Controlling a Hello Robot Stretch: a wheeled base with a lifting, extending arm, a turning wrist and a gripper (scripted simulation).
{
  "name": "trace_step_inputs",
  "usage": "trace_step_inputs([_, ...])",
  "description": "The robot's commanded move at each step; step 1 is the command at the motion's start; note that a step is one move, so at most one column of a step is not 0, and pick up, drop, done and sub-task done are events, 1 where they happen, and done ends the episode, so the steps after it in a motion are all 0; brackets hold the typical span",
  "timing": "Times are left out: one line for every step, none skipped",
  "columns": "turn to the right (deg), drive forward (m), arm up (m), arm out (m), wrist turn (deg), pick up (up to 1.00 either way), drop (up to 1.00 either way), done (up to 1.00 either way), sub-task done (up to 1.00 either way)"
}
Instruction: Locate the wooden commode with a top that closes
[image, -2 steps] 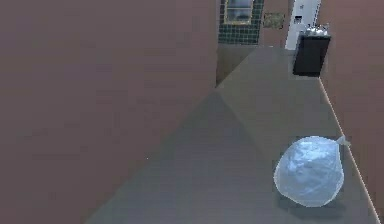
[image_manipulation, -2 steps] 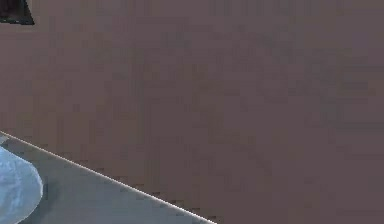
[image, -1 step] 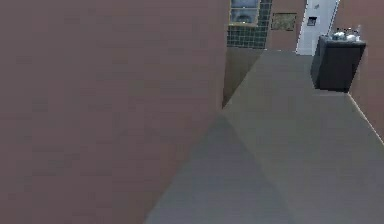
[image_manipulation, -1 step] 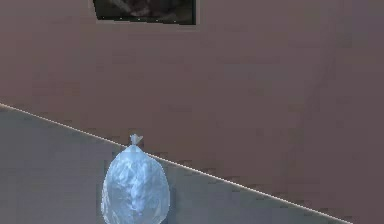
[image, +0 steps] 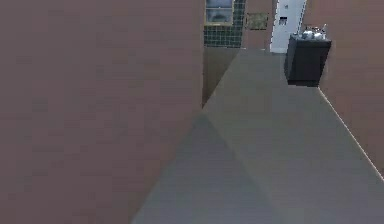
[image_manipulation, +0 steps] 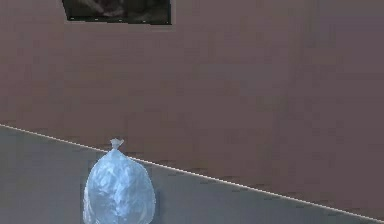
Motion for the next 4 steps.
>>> trace_step_inputs([0.0,0.10,0.00,0.00,0.0,0.00,0.00,0.00,0.00])
trace_step_inputs([12.0,0.00,0.00,0.00,0.0,0.00,0.00,0.00,0.00])
trace_step_inputs([0.0,1.00,0.00,0.00,0.0,0.00,0.00,0.00,0.00])
trace_step_inputs([3.0,0.00,0.00,0.00,0.0,0.00,0.00,0.00,0.00])
